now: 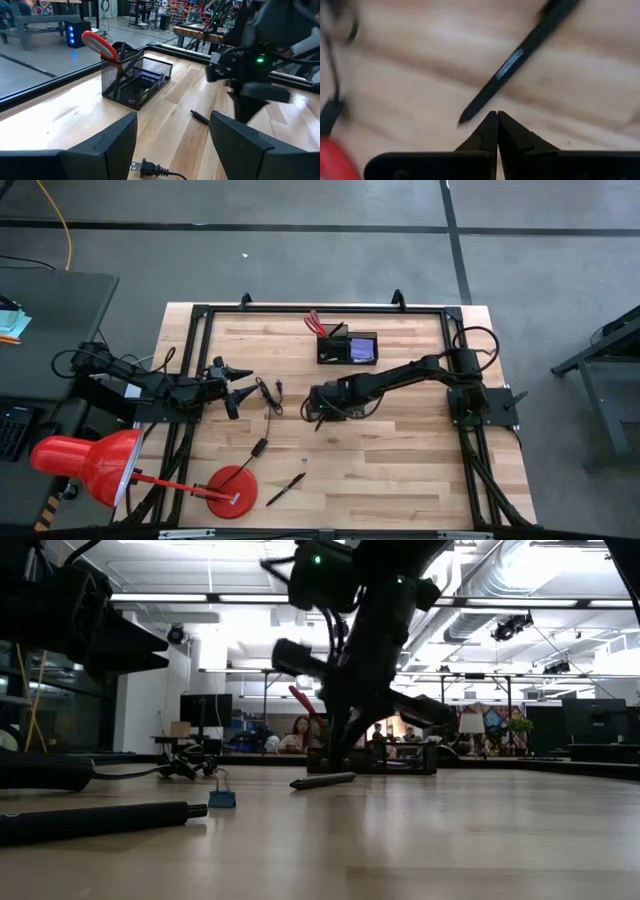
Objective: Pick and place office supplies into organizer
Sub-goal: Put the top black pen into the mesh desk organizer
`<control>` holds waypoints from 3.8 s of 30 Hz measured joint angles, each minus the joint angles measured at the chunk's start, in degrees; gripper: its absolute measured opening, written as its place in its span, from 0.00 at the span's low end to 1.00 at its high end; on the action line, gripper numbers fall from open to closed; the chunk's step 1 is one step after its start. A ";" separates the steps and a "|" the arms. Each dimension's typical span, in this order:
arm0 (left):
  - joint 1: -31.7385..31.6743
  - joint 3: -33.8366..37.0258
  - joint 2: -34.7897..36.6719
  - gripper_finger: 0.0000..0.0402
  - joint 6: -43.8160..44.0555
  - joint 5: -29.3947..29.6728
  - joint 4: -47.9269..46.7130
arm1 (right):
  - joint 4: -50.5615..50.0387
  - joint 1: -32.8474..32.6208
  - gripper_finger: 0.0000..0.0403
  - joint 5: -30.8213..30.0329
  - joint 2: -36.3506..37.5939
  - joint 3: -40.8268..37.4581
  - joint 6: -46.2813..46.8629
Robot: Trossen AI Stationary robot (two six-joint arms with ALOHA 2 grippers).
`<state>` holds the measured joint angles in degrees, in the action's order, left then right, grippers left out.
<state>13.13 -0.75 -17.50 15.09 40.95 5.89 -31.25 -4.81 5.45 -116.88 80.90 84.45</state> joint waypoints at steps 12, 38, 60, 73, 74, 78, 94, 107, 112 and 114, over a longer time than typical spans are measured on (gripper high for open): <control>0.01 -0.01 0.00 0.58 0.00 0.00 0.00 | 0.15 -2.08 0.00 3.28 0.00 0.02 -7.93; 0.01 0.00 0.00 0.58 0.00 -0.01 0.00 | 1.08 -12.97 0.00 -44.22 -0.02 -0.04 -11.07; 0.01 0.00 0.00 0.58 0.00 0.00 0.00 | 9.24 -14.65 0.00 -67.10 -6.67 -0.04 -2.53; 0.00 0.00 0.00 0.58 0.00 -0.02 0.02 | 16.03 -12.50 0.00 -66.21 -7.58 0.00 -3.42; 0.02 0.00 0.00 0.58 0.00 -0.01 0.00 | 17.01 -12.64 0.00 -67.54 -8.10 -0.01 -3.01; 0.01 -0.01 0.00 0.58 0.00 0.00 0.02 | 21.39 -13.69 0.00 -72.79 -9.89 0.00 -2.09; 0.01 0.00 0.00 0.58 -0.01 -0.01 0.00 | -6.50 -13.36 0.00 -66.70 -12.71 10.24 18.98; 0.01 0.00 0.00 0.58 0.00 -0.01 0.03 | -26.02 -16.88 0.00 -69.95 -17.51 24.66 6.21; 0.02 0.00 0.00 0.58 0.00 -0.01 0.02 | -27.25 -16.73 0.00 -69.13 -17.52 24.71 14.95; 0.00 0.00 0.00 0.58 0.00 -0.02 0.02 | -27.18 -15.75 0.00 -66.67 -17.51 24.17 17.47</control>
<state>13.13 -0.75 -17.50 15.09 40.93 5.91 -58.43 -20.56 -61.22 -134.39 105.07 101.92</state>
